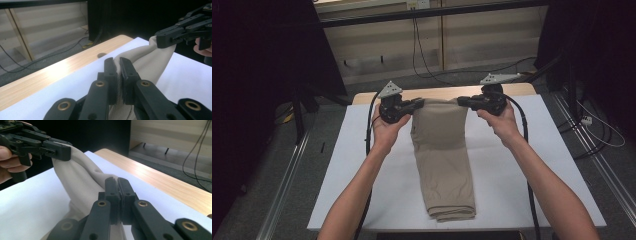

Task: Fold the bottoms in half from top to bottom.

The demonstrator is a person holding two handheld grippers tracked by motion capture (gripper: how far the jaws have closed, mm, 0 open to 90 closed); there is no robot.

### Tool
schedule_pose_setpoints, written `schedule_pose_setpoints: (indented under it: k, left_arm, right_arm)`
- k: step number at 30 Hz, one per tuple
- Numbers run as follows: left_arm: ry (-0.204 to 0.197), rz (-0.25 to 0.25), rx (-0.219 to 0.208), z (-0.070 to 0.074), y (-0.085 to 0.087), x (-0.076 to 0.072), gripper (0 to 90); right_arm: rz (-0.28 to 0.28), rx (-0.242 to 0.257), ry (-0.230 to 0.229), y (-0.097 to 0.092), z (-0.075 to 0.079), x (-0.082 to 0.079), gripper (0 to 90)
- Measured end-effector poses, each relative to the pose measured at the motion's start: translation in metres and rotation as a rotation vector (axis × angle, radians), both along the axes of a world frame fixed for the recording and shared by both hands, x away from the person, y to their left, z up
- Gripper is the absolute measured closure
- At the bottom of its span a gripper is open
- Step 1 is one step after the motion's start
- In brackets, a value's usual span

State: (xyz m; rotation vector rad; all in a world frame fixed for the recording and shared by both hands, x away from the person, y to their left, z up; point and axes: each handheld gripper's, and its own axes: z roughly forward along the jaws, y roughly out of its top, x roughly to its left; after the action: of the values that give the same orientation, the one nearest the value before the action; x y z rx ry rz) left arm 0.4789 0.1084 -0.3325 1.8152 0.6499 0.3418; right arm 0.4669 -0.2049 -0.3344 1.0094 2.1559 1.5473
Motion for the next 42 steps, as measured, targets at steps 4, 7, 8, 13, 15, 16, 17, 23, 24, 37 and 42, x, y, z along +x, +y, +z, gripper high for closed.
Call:
schedule_pose_setpoints:
  k: [4, 7, 8, 13, 15, 16, 17, 23, 24, 37, 42]
  left_arm:
    - [-0.013, -0.024, 0.033, -0.002, 0.000, -0.026, 85.3]
    - [-0.020, -0.064, 0.055, -0.005, 0.003, -0.046, 85.3]
    - [-0.017, -0.078, 0.055, -0.007, 0.004, -0.050, 85.3]
    - [0.006, -0.145, 0.101, -0.027, 0.007, -0.077, 85.3]
    - [0.007, -0.159, 0.119, -0.034, 0.007, -0.087, 85.2]
    - [0.014, -0.167, 0.123, -0.037, 0.008, -0.091, 85.2]
    - [0.023, -0.173, 0.123, -0.040, 0.008, -0.096, 85.2]
    - [0.065, -0.221, 0.138, -0.055, 0.013, -0.123, 85.1]
    - [0.066, -0.224, 0.141, -0.058, 0.015, -0.128, 85.1]
    - [0.120, -0.301, 0.205, -0.082, 0.020, -0.175, 83.2]
    - [0.132, -0.326, 0.248, -0.089, 0.020, -0.189, 81.3]
  right_arm:
    - [0.030, -0.008, -0.002, -0.001, -0.001, -0.022, 87.9]
    - [0.054, -0.008, -0.001, -0.002, -0.006, -0.041, 87.9]
    - [0.062, -0.008, 0.001, -0.002, -0.008, -0.049, 87.9]
    - [0.088, -0.006, 0.019, -0.001, -0.018, -0.081, 87.9]
    - [0.095, -0.017, 0.032, 0.000, -0.024, -0.090, 87.8]
    - [0.101, -0.016, 0.042, -0.001, -0.028, -0.094, 87.8]
    - [0.105, -0.016, 0.050, -0.001, -0.031, -0.098, 87.9]
    - [0.141, -0.007, 0.101, -0.001, -0.053, -0.123, 87.7]
    - [0.148, -0.012, 0.113, 0.000, -0.056, -0.128, 87.5]
    - [0.221, -0.135, 0.156, 0.010, -0.076, -0.177, 86.3]
    - [0.238, -0.153, 0.180, 0.012, -0.085, -0.191, 83.6]
